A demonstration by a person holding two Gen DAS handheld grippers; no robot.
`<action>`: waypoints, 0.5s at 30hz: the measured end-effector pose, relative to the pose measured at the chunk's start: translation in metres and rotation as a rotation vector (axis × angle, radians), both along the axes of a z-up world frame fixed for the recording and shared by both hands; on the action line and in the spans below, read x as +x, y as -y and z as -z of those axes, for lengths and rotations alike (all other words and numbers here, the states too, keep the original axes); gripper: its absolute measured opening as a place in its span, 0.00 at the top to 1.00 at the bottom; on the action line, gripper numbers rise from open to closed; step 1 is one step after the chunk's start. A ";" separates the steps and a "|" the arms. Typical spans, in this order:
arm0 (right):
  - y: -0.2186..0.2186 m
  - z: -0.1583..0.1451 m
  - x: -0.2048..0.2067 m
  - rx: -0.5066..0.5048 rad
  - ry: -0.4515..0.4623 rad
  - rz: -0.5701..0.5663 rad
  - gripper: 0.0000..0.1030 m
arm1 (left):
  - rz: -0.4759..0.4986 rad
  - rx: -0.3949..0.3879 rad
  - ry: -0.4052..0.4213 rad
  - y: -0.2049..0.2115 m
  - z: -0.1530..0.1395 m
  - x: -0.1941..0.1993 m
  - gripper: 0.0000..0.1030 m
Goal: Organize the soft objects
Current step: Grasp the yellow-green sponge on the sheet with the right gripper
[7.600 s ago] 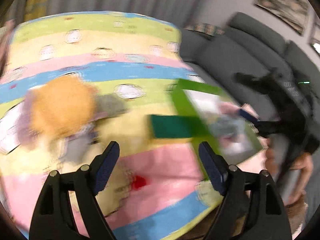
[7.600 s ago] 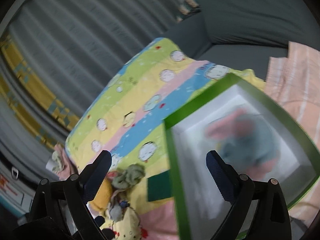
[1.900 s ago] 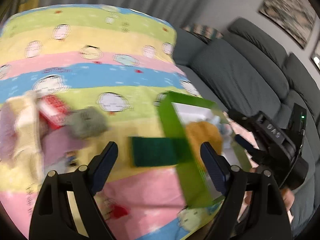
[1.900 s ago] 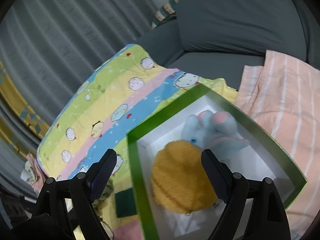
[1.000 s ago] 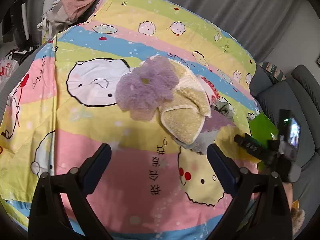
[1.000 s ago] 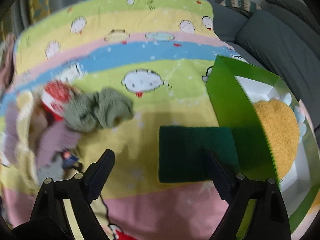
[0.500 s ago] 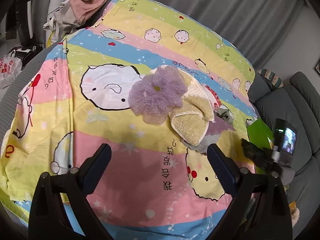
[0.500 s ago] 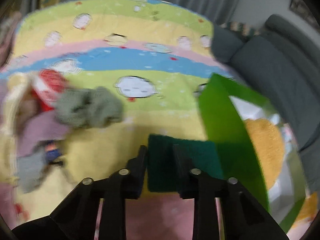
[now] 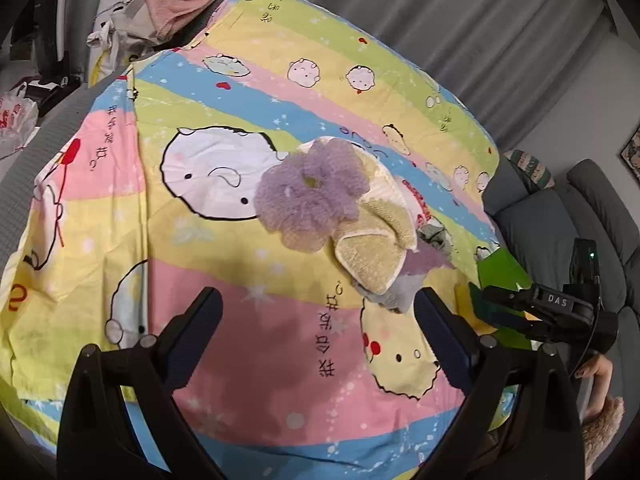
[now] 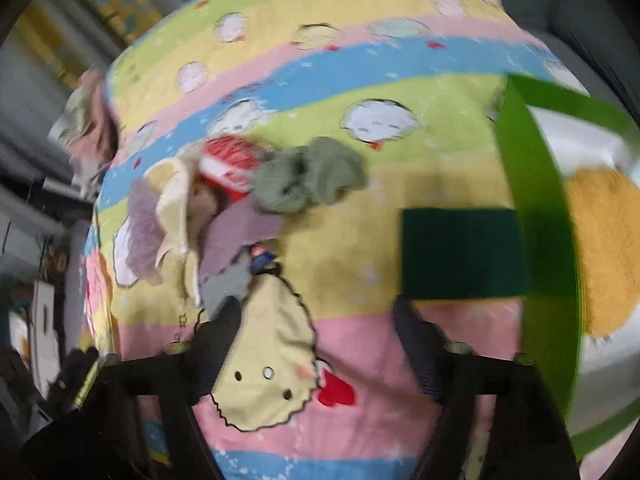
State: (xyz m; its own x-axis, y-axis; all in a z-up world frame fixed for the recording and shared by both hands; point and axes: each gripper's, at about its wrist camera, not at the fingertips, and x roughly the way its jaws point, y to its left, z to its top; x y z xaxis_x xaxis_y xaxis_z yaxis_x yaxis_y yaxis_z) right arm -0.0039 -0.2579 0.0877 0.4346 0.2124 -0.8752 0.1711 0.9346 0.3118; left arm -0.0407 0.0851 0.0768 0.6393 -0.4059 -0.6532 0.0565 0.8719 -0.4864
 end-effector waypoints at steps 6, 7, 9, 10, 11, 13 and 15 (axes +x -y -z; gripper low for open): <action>0.032 -0.006 -0.029 0.034 0.029 0.247 0.23 | 0.022 -0.068 -0.035 0.000 0.005 0.015 0.07; 0.034 0.000 -0.034 0.084 0.037 0.300 0.23 | 0.028 -0.081 -0.042 0.000 0.006 0.017 0.07; 0.038 0.013 -0.031 0.138 0.034 0.346 0.23 | 0.040 -0.097 -0.049 0.003 0.006 0.023 0.07; 0.037 0.021 -0.029 0.137 0.026 0.381 0.23 | 0.042 -0.097 -0.051 0.004 0.006 0.025 0.07; 0.037 0.026 -0.026 0.123 0.017 0.426 0.23 | 0.041 -0.097 -0.053 0.005 0.006 0.027 0.07; 0.043 0.030 -0.018 0.110 0.024 0.530 0.23 | 0.055 -0.101 -0.061 0.009 0.006 0.030 0.07; 0.046 0.030 -0.011 0.097 0.039 0.610 0.23 | 0.071 -0.104 -0.066 0.013 0.007 0.031 0.07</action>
